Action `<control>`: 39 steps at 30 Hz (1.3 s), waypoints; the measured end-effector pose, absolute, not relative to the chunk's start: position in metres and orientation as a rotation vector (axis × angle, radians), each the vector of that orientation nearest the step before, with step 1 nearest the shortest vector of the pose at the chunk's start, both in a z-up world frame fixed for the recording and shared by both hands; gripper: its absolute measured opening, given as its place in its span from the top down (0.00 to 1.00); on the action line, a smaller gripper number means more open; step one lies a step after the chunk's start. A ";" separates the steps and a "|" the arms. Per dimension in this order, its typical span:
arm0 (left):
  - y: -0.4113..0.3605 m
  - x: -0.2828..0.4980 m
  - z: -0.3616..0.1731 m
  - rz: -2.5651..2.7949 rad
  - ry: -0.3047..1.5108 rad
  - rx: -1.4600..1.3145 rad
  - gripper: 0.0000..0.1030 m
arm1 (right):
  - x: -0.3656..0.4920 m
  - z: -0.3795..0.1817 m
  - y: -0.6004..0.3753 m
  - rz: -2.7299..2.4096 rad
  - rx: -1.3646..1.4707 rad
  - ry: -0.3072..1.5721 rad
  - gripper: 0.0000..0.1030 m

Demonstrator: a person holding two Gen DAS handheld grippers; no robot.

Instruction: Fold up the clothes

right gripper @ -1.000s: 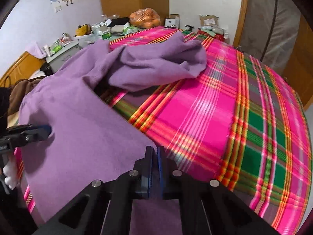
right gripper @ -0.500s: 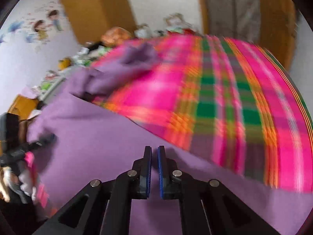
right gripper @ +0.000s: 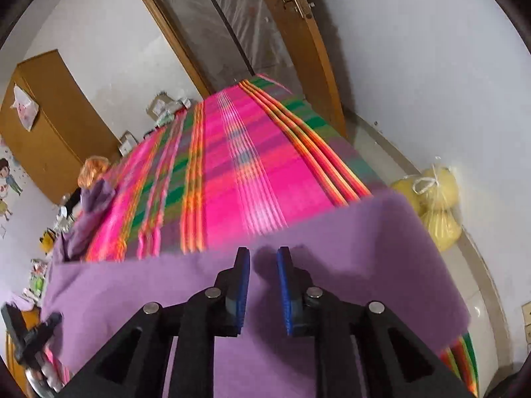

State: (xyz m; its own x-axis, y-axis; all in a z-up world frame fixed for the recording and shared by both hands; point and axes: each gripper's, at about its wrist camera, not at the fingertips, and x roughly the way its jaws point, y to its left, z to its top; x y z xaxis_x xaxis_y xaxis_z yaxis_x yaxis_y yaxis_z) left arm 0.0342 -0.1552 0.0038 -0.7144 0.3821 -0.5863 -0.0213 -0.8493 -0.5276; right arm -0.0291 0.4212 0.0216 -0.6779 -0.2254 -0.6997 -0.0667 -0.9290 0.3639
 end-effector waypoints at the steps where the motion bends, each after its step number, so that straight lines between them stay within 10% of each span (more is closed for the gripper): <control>1: -0.155 0.034 0.004 2.617 -0.731 -1.059 0.84 | -0.026 0.020 0.427 -2.748 1.198 -0.572 0.88; 20: -0.147 0.032 0.004 2.646 -0.705 -1.065 0.84 | 0.011 0.017 0.485 -2.896 1.129 -0.705 0.85; 25: -0.146 0.032 0.005 2.648 -0.702 -1.065 0.84 | 0.016 0.019 0.449 -2.961 1.118 -0.390 0.59; 28: -0.140 0.035 0.007 2.686 -0.625 -1.065 0.84 | 0.017 0.022 0.408 -2.908 1.130 -0.164 0.74; 39: -0.077 0.062 0.011 2.675 -0.204 -1.009 0.75 | 0.061 0.013 0.260 -2.424 0.918 0.255 0.67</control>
